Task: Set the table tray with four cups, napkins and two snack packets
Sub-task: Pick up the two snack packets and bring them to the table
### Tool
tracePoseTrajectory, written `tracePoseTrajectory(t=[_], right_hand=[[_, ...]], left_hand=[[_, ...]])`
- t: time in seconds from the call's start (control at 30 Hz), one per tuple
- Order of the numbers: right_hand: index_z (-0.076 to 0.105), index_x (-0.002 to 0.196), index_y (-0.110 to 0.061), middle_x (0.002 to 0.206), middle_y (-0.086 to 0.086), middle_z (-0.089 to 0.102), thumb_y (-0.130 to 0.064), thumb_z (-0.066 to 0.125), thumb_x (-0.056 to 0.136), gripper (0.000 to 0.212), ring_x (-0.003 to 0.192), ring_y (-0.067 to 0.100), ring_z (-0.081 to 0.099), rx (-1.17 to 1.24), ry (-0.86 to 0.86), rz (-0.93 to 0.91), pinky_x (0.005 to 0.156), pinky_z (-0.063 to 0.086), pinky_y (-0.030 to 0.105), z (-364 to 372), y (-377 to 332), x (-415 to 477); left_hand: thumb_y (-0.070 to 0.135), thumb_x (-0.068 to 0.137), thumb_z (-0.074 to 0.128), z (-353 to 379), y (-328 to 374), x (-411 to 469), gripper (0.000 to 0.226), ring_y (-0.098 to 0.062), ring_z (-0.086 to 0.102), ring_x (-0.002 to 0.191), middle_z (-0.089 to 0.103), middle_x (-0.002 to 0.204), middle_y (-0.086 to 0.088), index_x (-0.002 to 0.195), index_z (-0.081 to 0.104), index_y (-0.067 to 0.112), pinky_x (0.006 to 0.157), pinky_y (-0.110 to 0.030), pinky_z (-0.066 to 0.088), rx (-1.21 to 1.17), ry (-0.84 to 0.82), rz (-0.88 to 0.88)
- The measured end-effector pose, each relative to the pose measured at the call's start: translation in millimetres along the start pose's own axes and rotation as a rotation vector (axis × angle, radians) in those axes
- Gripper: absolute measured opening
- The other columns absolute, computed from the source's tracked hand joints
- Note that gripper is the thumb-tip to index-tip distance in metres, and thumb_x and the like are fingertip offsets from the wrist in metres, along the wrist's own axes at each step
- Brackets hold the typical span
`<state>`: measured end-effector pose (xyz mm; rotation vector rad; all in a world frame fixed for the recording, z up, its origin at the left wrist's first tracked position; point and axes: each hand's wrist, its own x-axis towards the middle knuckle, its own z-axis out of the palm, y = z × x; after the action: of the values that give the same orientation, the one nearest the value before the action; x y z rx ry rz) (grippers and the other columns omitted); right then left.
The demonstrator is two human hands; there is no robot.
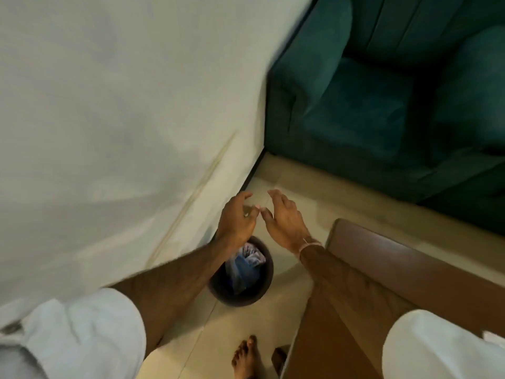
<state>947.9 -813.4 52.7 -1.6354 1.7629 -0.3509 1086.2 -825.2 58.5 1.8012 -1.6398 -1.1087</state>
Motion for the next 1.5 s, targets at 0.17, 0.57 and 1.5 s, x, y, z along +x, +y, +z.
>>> tracePoseTrajectory(t=[0.17,0.57,1.5], right_hand=[[0.015,0.159,-0.024,0.169,0.001,0.011,-0.047,0.034,0.104,0.063,0.153,0.025,0.017,-0.036,0.106,-0.043,0.121,0.015,0.048,-112,-26,-48],[0.016,0.159,-0.026,0.168,-0.002,0.012,-0.049,0.038,0.103,0.064,0.151,0.025,0.024,-0.07,0.397,-0.058,0.12,0.022,0.05,-356,-39,-237],[0.03,0.153,-0.019,0.161,0.001,0.032,-0.044,0.048,0.101,0.06,0.144,0.023,0.035,-0.051,0.887,0.325,0.117,0.028,0.048,-617,253,-618]], left_hand=[[0.035,0.097,0.059,-37,99,-26,0.048,-0.018,0.047,0.132,0.052,0.147,0.001,0.142,0.048,0.024,0.101,-0.027,0.037,0.08,0.069,0.157],[0.035,0.091,0.068,-69,340,-137,0.063,-0.023,0.041,0.139,0.046,0.152,-0.004,0.147,0.042,0.022,0.109,-0.038,0.038,0.128,0.064,0.407],[0.036,0.088,0.07,272,665,-382,0.067,-0.026,0.042,0.136,0.045,0.148,-0.01,0.146,0.042,0.017,0.112,-0.044,0.038,0.201,-0.318,0.812]])
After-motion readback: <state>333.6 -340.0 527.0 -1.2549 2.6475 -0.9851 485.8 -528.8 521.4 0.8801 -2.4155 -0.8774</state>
